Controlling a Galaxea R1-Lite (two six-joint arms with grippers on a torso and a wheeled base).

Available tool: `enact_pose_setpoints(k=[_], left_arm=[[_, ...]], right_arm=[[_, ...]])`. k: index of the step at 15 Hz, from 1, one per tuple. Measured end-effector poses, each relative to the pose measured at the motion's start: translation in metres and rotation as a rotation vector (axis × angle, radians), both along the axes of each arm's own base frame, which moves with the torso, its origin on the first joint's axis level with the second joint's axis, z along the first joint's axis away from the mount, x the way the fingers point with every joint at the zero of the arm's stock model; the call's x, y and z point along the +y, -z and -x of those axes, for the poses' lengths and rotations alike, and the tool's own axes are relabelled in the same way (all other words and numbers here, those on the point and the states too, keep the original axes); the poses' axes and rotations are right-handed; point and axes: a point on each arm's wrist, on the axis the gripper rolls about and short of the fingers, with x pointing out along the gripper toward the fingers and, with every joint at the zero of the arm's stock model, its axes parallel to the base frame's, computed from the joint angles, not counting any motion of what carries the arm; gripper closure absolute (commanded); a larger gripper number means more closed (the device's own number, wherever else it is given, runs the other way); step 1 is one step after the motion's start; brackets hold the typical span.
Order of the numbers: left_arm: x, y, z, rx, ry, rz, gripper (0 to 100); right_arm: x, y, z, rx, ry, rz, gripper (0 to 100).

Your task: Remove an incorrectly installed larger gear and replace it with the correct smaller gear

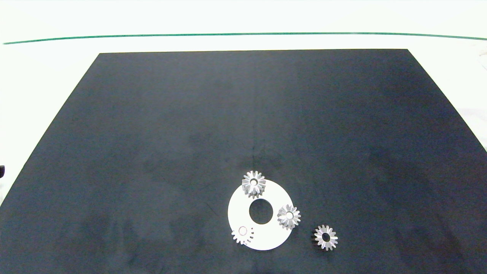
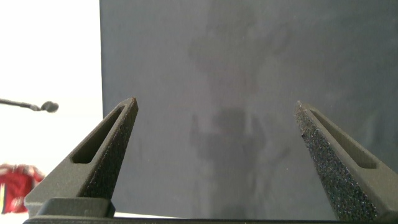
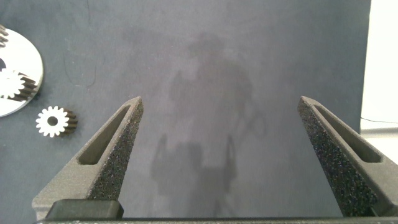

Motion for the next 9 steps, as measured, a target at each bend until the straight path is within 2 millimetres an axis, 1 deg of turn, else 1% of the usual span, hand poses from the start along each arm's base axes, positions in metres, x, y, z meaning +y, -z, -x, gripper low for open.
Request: enact_pose_setpoints(k=[2, 4, 7, 9], left_arm=[[-0.005, -0.001, -0.014, 0.042, 0.061, 0.023, 0], [-0.018, 0.003, -0.025, 0.084, 0.177, 0.067, 0], [-0.045, 0.015, -0.038, 0.176, 0.369, 0.097, 0], [-0.066, 0.021, -0.058, 0.214, 0.425, 0.085, 0]], right_arm=[[0.004, -0.002, -0.013, 0.039, -0.021, 0.01, 0], [0.006, -0.002, -0.019, 0.055, -0.028, 0.012, 0], [0.005, -0.002, -0.016, 0.061, -0.015, -0.018, 0], [0.005, -0.002, -0.013, 0.084, -0.011, -0.032, 0]])
